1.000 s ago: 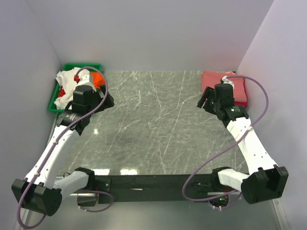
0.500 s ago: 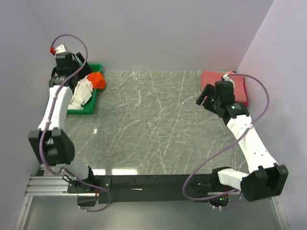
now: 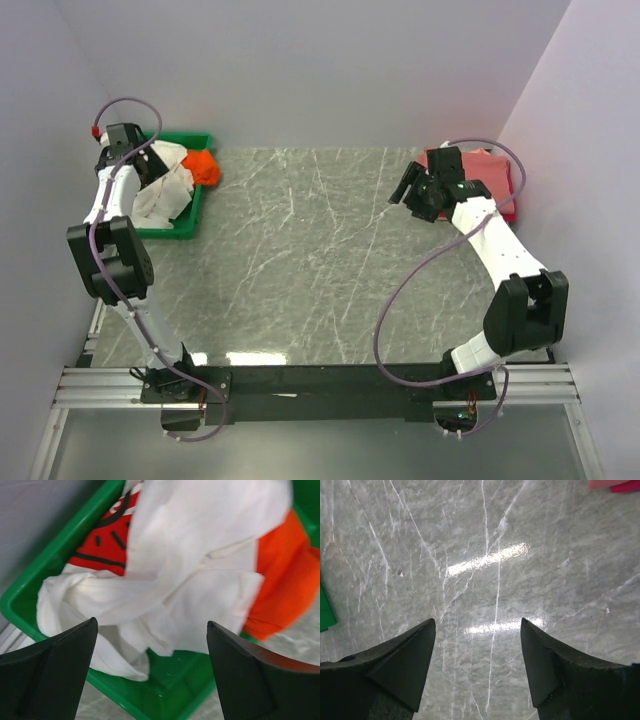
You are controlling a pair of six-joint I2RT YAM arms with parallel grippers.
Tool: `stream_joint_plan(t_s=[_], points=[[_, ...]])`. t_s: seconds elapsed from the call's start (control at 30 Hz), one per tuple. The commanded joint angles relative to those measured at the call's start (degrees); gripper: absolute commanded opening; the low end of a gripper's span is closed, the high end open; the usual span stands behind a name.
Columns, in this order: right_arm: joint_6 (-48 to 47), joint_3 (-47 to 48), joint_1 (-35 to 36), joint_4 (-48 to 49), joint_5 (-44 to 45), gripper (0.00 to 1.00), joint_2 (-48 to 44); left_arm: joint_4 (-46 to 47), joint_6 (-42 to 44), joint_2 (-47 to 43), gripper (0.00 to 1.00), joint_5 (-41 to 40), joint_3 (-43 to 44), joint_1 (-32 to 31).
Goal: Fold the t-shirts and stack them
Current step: Grab the tshirt from the pile
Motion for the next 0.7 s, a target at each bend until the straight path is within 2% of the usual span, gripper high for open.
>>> stream_joint_plan(t_s=[0.0, 0.17, 0.43, 0.5, 0.53, 0.63, 0.67], points=[[-0.6, 3.8, -0.2, 0.1, -1.6, 0.75, 2.1, -1.1, 2.0, 2.5, 0.95, -2.6, 1.7, 0.7], [-1.3, 5.8, -0.3, -0.8, -3.8, 0.75, 6.3, 1.5, 2.8, 7.5, 0.95, -1.3, 3.3, 1.8], [-4.2, 10.1, -0.4, -3.6, -4.3, 0.74, 10.5, -0.1, 2.7, 18.5, 0.93, -3.2, 12.9, 2.1], [-4.8, 11.3, -0.5, -4.5, -4.1, 0.74, 11.4, 0.2, 2.5, 19.9, 0.89, -3.1, 14.1, 2.1], [-5.2, 11.7, -0.5, -4.9, -4.1, 0.74, 11.7, 0.0, 2.4, 20.4, 0.87, -3.0, 14.4, 2.2], [-5.7, 13.5, -0.9, -5.9, -3.7, 0.74, 13.3, -1.9, 0.8, 21.4, 0.58, -3.6, 16.4, 2.2], [-5.6, 14.3, -0.9, -6.0, -3.7, 0.74, 13.6, -2.4, 0.6, 20.7, 0.44, -3.9, 15.9, 2.1]])
